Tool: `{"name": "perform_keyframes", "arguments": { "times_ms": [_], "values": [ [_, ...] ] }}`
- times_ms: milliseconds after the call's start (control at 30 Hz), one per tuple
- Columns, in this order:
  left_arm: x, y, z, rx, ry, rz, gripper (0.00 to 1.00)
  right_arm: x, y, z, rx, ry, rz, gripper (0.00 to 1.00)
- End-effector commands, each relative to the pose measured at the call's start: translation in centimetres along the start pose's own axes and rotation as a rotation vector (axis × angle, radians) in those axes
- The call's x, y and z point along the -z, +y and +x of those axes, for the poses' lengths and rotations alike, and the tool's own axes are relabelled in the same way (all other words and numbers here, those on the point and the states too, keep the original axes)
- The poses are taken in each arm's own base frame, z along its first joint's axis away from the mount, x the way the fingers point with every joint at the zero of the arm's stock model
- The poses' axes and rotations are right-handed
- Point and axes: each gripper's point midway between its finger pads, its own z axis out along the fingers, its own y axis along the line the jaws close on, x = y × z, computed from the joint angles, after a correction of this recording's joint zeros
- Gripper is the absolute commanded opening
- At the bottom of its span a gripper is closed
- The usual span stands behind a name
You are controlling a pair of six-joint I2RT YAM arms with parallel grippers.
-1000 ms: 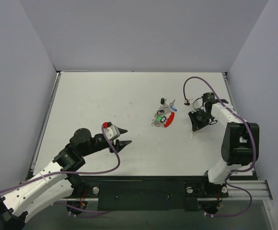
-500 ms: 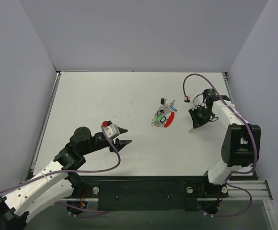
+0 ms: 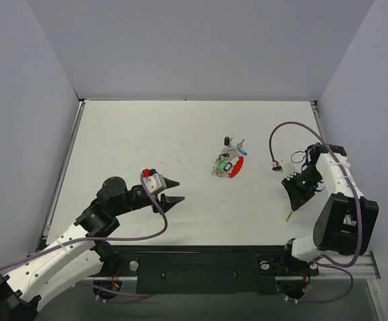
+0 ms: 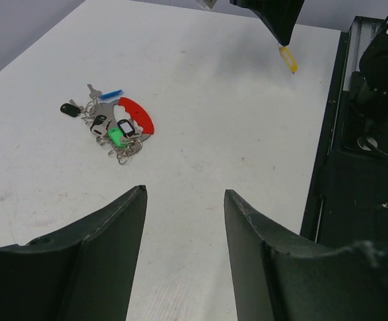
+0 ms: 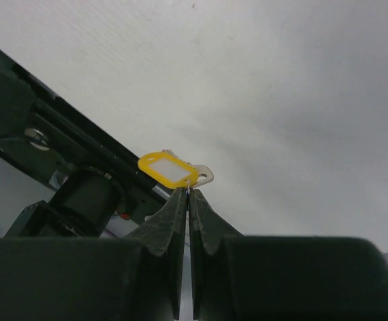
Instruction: Put the keys on the keyring
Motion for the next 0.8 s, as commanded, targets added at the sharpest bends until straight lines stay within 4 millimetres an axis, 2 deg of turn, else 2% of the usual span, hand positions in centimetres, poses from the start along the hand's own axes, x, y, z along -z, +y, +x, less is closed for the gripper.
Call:
{"name": "perform_keyframes", "arguments": {
  "times_ms": [0,100,233,367,500,767],
  "values": [
    [0.1,-0.3,-2.2,-0.019,-0.074,0.021,0.59,0.9,2.0,3.1,0.033,0.166,-0.107,0.00],
    [0.1,-0.4,-2.2,-0.020,-0.072,0.024,0.59,0.5,1.4,2.6,0.029,0.231,-0.124,0.00],
    [0.3,-0.2,-2.2,-0.020,-0.073,0.014,0.59,-0.5,-0.1,0.0,0.041,0.276,-0.072,0.00],
    [0.4,-0.2,-2.3,-0.030,-0.080,0.008,0.59,-1.4,-1.8,-3.5,0.034,0.258,-0.015,0.00],
    [0.4,-0.2,-2.3,-0.031,-0.080,0.007,0.59,-2.8,-2.5,-6.3,0.034,0.262,0.012,0.00],
    [0.4,0.0,-2.2,-0.033,-0.078,0.000,0.59,-5.2,-3.5,-9.7,0.023,0.265,0.032,0.00]
  ]
}}
